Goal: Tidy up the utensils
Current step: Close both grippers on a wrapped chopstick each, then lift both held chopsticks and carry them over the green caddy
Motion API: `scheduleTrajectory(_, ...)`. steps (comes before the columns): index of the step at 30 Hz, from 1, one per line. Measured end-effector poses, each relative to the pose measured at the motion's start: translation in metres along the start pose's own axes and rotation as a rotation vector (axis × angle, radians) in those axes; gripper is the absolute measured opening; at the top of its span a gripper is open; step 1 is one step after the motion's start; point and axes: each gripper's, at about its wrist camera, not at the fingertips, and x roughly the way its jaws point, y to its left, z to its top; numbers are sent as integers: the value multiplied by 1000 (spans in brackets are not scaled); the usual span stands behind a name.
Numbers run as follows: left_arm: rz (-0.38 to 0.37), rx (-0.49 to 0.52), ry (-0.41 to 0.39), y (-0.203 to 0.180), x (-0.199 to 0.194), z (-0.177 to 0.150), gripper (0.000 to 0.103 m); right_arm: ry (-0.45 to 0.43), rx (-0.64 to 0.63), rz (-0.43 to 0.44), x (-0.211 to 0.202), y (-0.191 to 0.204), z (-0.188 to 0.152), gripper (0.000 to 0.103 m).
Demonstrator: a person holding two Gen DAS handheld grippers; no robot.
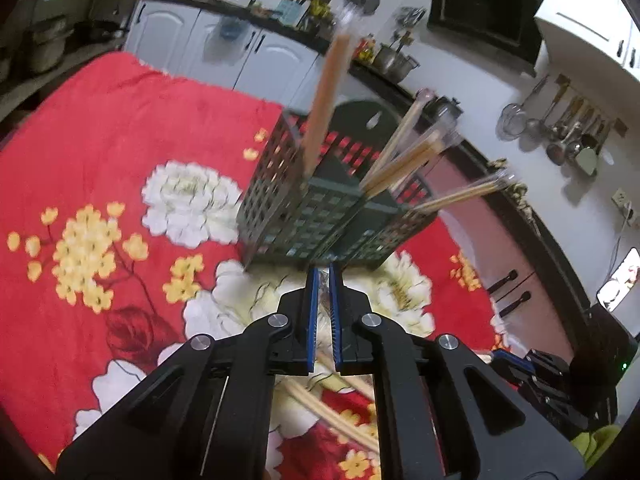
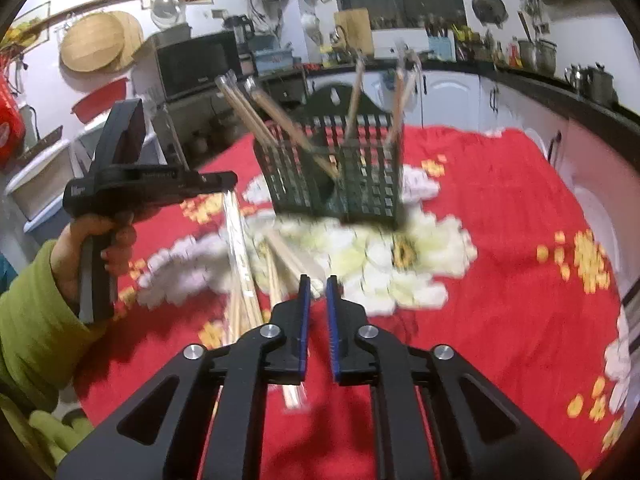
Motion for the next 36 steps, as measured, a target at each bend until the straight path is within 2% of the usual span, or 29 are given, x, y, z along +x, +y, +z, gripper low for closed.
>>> scheduleTrajectory(12,-42,60,-100,-28,-29,29,3,-113,-55,7,0,12,56,2)
scheduleTrajectory(22,-115,118,-166,-59,-46,52,3,-208,-104,-10,-18,18,95,2)
scheduleTrajectory(36,-180,205,-232,-101,-60,79,2,-295,-166,-62,-51,16,119,2)
